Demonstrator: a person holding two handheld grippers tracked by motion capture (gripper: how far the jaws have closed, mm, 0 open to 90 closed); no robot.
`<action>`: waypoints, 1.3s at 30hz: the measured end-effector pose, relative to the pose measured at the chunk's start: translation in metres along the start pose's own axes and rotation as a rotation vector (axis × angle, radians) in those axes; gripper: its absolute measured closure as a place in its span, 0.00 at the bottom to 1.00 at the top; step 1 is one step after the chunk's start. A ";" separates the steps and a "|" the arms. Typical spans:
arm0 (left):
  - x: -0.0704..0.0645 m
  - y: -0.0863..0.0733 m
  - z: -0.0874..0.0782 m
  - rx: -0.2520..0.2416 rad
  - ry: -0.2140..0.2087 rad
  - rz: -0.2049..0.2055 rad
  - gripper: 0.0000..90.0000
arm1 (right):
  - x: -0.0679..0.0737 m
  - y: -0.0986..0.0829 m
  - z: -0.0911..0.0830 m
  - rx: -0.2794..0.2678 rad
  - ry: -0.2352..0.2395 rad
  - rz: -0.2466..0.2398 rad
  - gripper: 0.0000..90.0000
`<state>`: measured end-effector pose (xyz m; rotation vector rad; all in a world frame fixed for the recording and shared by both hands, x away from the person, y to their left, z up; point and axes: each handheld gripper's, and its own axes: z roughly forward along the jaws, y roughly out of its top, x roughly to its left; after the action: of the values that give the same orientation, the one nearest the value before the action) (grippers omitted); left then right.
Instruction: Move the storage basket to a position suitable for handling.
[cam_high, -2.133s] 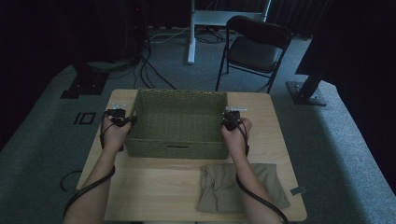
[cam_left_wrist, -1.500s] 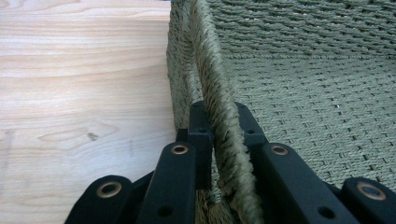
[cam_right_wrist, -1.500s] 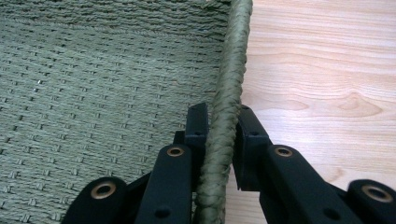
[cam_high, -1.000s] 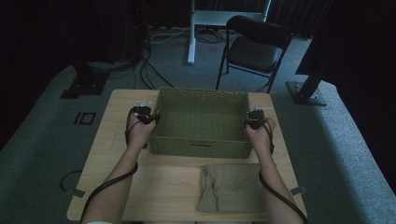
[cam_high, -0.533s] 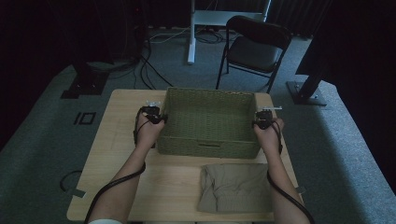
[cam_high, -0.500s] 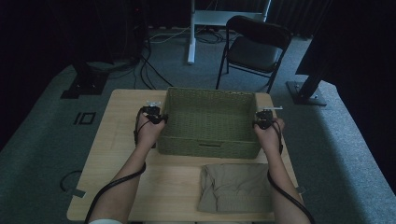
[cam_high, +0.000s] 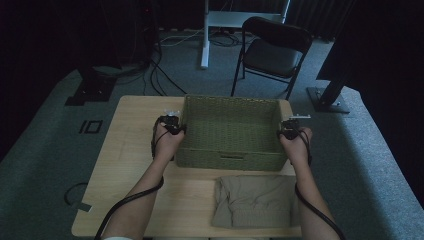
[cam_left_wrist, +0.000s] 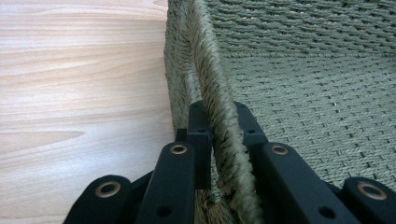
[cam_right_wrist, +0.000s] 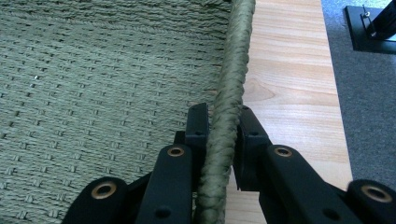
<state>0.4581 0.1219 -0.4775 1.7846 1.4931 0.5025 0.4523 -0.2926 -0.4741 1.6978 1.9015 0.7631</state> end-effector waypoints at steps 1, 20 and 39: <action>-0.002 0.000 0.000 0.001 0.001 0.000 0.90 | -0.001 0.000 -0.001 0.002 -0.004 -0.002 0.87; -0.011 -0.001 0.002 0.003 -0.069 0.016 0.83 | -0.017 -0.004 -0.004 0.021 0.001 0.008 0.81; -0.005 0.013 -0.011 -0.041 -0.221 0.101 0.17 | -0.010 0.002 -0.012 -0.158 0.022 -0.073 0.14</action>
<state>0.4582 0.1191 -0.4598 1.8257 1.2380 0.3688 0.4468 -0.3039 -0.4640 1.5221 1.8538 0.8820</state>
